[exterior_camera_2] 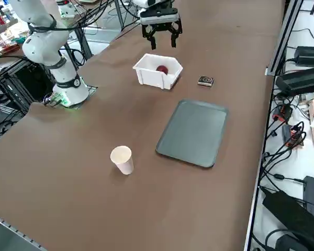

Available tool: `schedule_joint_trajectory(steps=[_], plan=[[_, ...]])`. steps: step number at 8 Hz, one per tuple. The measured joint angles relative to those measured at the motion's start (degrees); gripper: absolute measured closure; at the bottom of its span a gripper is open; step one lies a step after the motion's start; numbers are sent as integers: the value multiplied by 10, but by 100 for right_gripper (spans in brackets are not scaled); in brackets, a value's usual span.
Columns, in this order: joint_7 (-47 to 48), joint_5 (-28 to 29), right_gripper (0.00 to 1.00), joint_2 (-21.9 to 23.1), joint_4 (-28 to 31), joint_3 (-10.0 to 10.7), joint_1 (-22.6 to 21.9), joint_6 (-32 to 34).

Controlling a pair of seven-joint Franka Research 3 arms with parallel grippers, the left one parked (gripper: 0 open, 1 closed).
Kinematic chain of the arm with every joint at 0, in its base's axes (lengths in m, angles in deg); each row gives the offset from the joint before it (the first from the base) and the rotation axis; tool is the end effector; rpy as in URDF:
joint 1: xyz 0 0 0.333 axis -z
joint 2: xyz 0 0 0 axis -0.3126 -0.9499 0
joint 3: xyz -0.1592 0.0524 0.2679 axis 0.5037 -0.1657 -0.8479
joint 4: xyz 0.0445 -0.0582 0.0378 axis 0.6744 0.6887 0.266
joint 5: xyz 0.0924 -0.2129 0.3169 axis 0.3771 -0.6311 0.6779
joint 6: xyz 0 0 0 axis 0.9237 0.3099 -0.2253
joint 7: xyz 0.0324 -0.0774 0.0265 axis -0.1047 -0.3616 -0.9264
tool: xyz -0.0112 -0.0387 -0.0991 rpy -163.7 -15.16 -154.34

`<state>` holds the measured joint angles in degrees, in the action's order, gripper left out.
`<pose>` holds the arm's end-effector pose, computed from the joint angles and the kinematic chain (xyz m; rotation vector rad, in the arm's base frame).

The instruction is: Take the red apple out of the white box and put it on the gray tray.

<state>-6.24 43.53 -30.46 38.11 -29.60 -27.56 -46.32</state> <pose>0.5433 0.0898 0.4887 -2.5401 1.7540 0.0770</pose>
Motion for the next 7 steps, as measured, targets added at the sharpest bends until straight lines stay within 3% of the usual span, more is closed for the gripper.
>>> schedule_joint_trajectory(steps=[7], plan=[[86,1,1,0,65,0,-43,-87]])
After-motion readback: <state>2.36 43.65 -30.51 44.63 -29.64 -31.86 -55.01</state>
